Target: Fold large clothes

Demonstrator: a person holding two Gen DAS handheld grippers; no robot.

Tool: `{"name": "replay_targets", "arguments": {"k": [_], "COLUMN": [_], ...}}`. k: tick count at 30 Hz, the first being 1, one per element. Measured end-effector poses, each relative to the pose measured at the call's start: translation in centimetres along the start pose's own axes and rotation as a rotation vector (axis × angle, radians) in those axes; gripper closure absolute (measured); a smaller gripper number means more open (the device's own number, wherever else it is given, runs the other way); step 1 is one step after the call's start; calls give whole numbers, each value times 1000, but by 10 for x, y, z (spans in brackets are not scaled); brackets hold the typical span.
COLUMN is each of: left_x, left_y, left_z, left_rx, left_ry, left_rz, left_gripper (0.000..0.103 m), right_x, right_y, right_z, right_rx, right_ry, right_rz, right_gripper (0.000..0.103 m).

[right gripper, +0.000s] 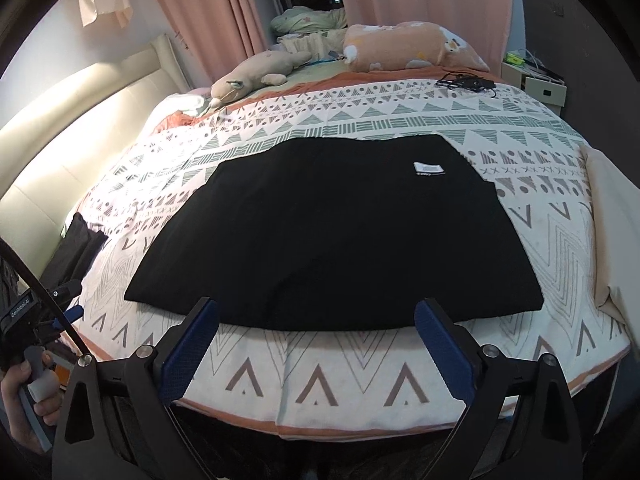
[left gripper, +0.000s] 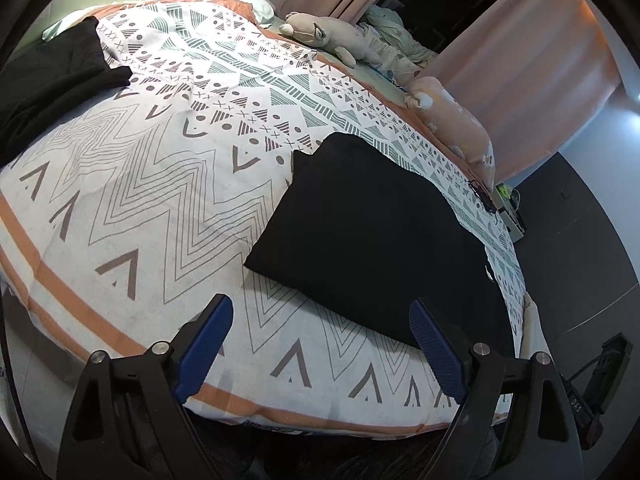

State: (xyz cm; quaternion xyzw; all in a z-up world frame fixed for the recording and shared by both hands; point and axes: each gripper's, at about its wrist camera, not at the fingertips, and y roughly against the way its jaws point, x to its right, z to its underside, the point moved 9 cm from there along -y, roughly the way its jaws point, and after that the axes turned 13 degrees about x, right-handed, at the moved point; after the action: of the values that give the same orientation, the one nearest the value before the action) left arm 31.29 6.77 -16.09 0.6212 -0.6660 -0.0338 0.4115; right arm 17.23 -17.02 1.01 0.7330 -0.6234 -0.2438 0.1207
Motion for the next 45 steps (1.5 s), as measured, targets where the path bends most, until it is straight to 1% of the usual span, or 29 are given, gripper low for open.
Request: {"name": "replay_targets", "arguments": {"k": [2, 6, 8, 14, 19, 23, 27, 29, 33, 34, 35, 37, 39, 41, 42, 45], "left_x": [-2, -13, -16, -24, -30, -37, -41, -42, -42, -41, -41, -39, -39, -39, -39, -40], "left_y": [0, -5, -8, -24, -36, -47, -59, -66, -80, -84, -88, -95, -101, -105, -105, -108], "left_z": [2, 3, 2, 1, -1, 0, 3, 4, 7, 7, 8, 12, 13, 13, 12, 10], "left_rx": [4, 20, 28, 39, 45, 32, 7, -6, -38, -49, -62, -90, -104, -112, -113, -122], "left_ry": [3, 43, 47, 51, 53, 66, 82, 90, 113, 118, 125, 150, 166, 185, 194, 215], "left_rz": [-8, -37, -53, -103, -134, -149, -152, -153, -141, -137, -134, -118, -115, -114, -111, -104], "left_gripper": [12, 12, 12, 13, 13, 13, 13, 13, 15, 20, 22, 24, 25, 25, 25, 31], "right_x": [-3, -10, -13, -20, -31, -37, -37, -39, -41, -40, -40, -40, -38, -36, -36, -40], "right_y": [-4, -17, -27, -66, -100, -130, -162, -176, -203, -209, -216, -231, -243, -260, -268, -293], "right_z": [3, 4, 2, 3, 5, 10, 19, 19, 7, 3, -1, -10, -18, -26, -30, -41], "right_rx": [-14, -30, -43, -88, -127, -185, -253, -272, -292, -296, -300, -308, -310, -318, -322, -331], "right_ry": [11, 44, 51, 76, 113, 138, 152, 167, 163, 159, 156, 149, 152, 144, 141, 131], "right_rz": [2, 3, -5, 2, 13, 28, 59, 72, 79, 81, 81, 81, 89, 97, 98, 88], "right_gripper": [10, 10, 11, 20, 23, 27, 27, 27, 27, 27, 27, 29, 33, 41, 43, 49]}}
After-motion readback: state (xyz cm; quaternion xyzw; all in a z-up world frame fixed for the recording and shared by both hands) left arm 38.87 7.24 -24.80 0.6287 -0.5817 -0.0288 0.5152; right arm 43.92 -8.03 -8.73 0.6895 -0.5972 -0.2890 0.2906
